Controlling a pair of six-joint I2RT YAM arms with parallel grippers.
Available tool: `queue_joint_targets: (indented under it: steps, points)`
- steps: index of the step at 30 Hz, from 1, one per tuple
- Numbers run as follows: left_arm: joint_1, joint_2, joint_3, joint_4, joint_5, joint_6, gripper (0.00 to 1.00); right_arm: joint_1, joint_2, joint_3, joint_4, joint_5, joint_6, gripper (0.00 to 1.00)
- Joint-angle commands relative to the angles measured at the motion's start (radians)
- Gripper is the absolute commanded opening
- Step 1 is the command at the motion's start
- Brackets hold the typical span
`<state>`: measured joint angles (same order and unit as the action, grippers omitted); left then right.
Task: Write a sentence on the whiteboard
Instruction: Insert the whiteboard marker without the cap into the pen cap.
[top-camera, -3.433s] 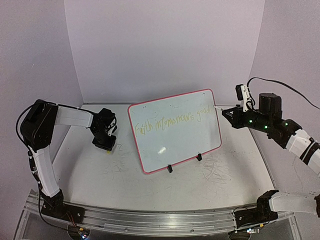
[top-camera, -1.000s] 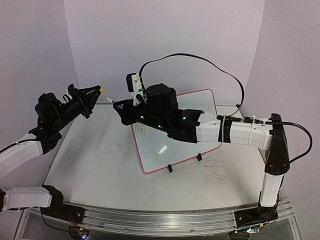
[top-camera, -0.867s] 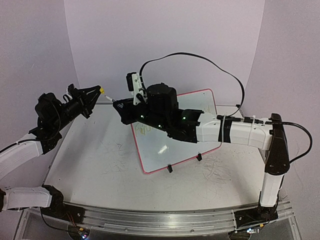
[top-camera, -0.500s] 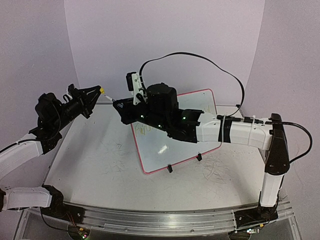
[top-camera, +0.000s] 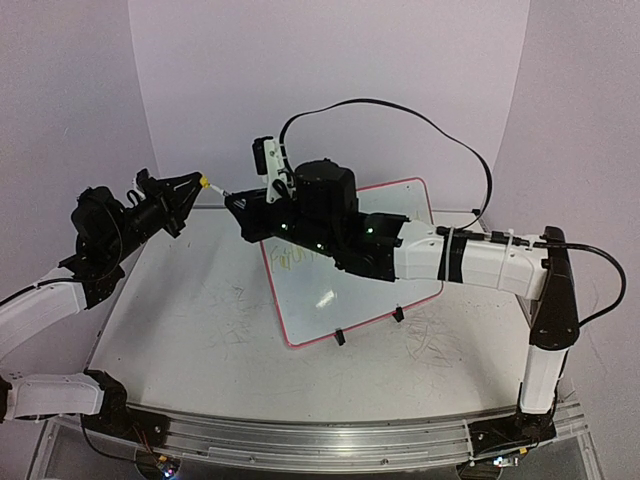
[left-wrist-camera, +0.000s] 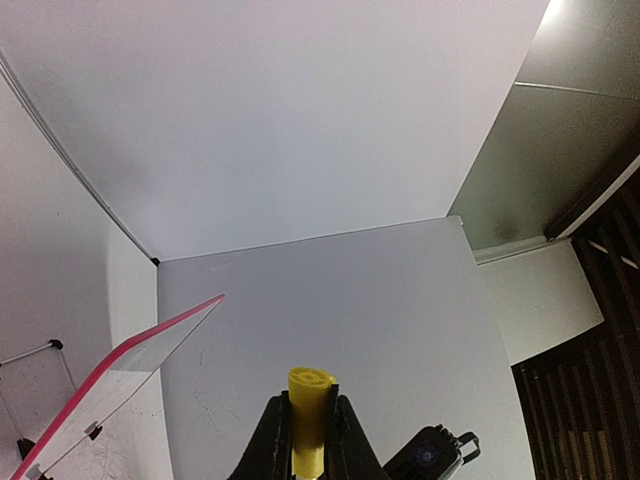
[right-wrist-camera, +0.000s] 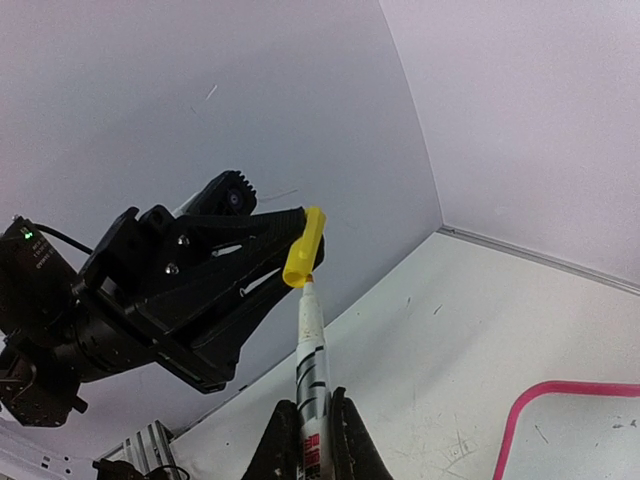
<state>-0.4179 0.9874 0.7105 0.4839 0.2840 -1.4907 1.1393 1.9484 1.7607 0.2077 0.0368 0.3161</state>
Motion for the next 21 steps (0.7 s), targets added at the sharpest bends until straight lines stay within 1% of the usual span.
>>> queue_joint_targets:
  steps: [1, 7, 13, 21]
  points:
    - [-0.004, -0.006, 0.003, 0.044, 0.005, 0.014, 0.00, 0.002, 0.003, 0.071, 0.036, -0.015, -0.002, 0.00]
    - [-0.003, 0.000, 0.006, 0.043, 0.001, 0.016, 0.00, 0.003, 0.005, 0.072, 0.028, -0.023, 0.008, 0.00]
    - [-0.002, -0.006, 0.010, 0.043, -0.006, 0.015, 0.00, 0.003, -0.036, 0.007, 0.024, -0.018, 0.020, 0.00]
    - [-0.003, -0.013, 0.012, 0.044, -0.012, 0.013, 0.00, 0.003, -0.041, -0.010, 0.016, -0.007, 0.019, 0.00]
